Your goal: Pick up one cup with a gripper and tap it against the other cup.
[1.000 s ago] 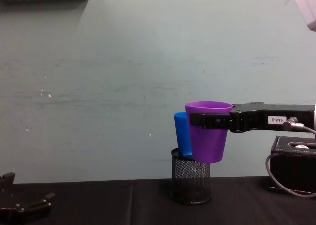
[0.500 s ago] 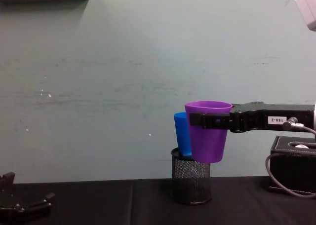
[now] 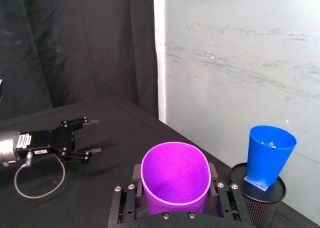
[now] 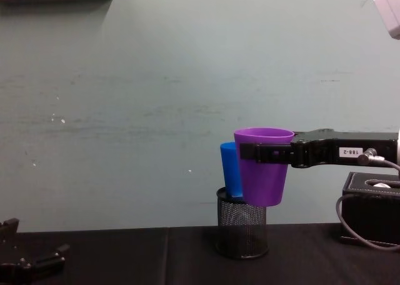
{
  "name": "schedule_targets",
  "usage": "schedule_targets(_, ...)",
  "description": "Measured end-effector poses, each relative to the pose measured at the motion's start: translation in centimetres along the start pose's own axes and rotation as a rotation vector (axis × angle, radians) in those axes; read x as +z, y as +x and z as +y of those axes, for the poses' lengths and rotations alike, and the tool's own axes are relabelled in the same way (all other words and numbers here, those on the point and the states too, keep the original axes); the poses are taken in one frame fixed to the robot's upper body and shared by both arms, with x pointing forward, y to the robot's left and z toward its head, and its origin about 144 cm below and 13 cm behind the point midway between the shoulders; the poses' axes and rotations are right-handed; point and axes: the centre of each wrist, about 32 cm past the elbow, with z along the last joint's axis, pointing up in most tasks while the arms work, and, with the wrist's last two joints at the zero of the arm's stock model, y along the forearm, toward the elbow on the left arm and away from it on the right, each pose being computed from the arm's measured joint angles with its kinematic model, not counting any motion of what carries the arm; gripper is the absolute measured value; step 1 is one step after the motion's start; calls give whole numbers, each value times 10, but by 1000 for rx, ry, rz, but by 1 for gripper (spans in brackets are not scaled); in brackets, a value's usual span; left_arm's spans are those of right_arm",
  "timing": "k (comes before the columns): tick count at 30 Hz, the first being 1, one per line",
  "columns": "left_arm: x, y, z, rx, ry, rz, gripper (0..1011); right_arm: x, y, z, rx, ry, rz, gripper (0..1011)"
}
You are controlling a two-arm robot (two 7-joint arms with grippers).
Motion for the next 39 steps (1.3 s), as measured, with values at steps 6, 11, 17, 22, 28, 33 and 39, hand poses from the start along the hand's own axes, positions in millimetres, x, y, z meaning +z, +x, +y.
schedule_targets(6,0,0,0,0,0,0,1011,0,0,0,0,0,0,724)
schedule_targets(11,0,0,0,0,0,0,1012,16,-5,-16,-63,51,-10,724)
schedule_targets(17,0,0,0,0,0,0,1011,23,-4,-24,-109,73,-6,724)
schedule_targets(22,0,0,0,0,0,0,1011,27,3,-21,-118,75,10,724)
schedule_targets(28,0,0,0,0,0,0,1011,28,8,-13,-105,67,21,724)
schedule_targets(33,0,0,0,0,0,0,1012,31,15,-3,-84,53,27,724)
schedule_targets(39,0,0,0,0,0,0,1011,35,27,13,-53,27,28,724)
